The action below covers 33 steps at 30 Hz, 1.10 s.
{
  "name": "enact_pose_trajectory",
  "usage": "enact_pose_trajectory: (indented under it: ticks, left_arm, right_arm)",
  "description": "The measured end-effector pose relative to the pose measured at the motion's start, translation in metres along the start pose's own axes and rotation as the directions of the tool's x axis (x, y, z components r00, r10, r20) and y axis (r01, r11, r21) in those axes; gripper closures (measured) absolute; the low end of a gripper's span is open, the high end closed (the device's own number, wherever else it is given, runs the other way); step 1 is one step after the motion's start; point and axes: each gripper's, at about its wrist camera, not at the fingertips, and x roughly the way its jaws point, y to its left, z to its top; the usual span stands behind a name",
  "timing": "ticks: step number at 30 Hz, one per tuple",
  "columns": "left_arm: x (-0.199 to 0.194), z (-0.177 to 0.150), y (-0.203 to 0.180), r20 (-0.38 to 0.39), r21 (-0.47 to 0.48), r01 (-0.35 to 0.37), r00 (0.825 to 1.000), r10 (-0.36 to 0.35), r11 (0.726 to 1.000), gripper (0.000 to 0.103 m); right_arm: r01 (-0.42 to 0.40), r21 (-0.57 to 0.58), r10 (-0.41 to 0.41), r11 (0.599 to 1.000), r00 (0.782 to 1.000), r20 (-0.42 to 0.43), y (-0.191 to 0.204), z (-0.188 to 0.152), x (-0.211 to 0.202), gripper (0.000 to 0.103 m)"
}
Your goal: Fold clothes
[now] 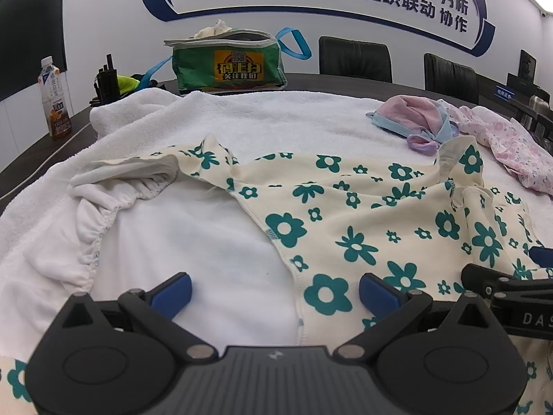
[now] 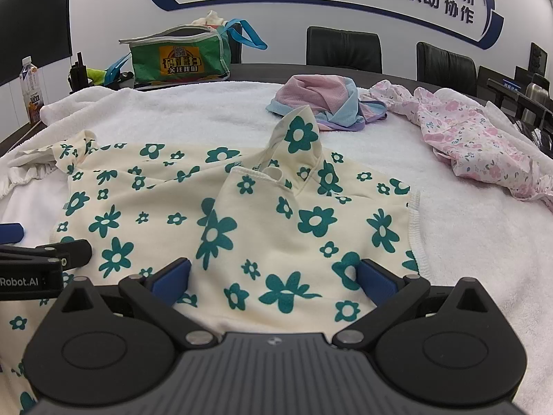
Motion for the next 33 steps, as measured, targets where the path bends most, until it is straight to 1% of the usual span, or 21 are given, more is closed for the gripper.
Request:
enact_pose_trajectory:
  ticks: [3,5,7,10,15,18,22,26,29,31,33]
  left_arm:
    - [-0.004,-0.001,0.005,0.003,-0.012,0.027,1.000,-0.027,1.000,0.000]
    - [-0.010,-0.002,0.012,0.027,-0.053,0.040,0.999,-0.038,0.998,0.000]
    - [-0.023,-0.005,0.022,0.070,-0.115,0.037,0.997,-0.029,0.993,0.000]
    - [-0.037,-0.008,0.030,0.116,-0.116,0.041,0.993,-0.027,0.992,0.000]
    - [-0.060,-0.014,0.042,0.191,-0.119,0.047,0.981,-0.024,0.992,0.000]
    - [-0.065,-0.023,0.049,0.209,-0.120,0.056,0.978,-0.030,0.991,0.000]
    - [-0.074,-0.027,0.055,0.222,-0.124,0.055,0.975,-0.026,0.991,0.000]
    - [-0.083,-0.030,0.058,0.272,-0.112,0.025,0.962,0.006,0.993,0.000]
    - [-0.085,-0.030,0.063,0.292,-0.106,0.012,0.956,0.020,0.994,0.000]
    - [-0.080,-0.029,0.067,0.284,-0.099,0.002,0.959,0.026,0.995,0.000]
    - [-0.073,-0.030,0.070,0.250,-0.108,-0.013,0.967,0.040,0.994,0.000]
  right_arm:
    - [0.000,-0.007,0.000,1.000,1.000,-0.002,0.000,0.001,0.000,0.000]
    - [-0.007,-0.003,0.007,1.000,1.000,-0.002,-0.002,0.001,0.000,0.000]
    - [-0.018,0.004,0.018,1.000,1.000,0.003,-0.004,0.001,-0.001,0.000]
    - [-0.042,0.033,0.041,0.999,0.999,0.020,-0.009,0.000,-0.004,0.000]
    - [-0.115,0.130,0.107,0.985,0.992,0.063,-0.025,-0.003,-0.009,0.000]
    - [-0.134,0.169,0.122,0.977,0.990,0.075,-0.030,-0.004,-0.009,0.000]
    - [-0.108,0.157,0.098,0.982,0.993,0.070,-0.025,-0.004,-0.010,0.000]
    - [-0.098,0.158,0.090,0.983,0.994,0.059,-0.023,-0.004,-0.008,0.000]
    - [-0.072,0.130,0.066,0.989,0.997,0.045,-0.018,-0.003,-0.007,0.000]
    - [-0.061,0.119,0.056,0.991,0.998,0.040,-0.016,-0.003,-0.006,0.000]
    - [-0.057,0.116,0.053,0.992,0.998,0.038,-0.016,-0.002,-0.006,0.000]
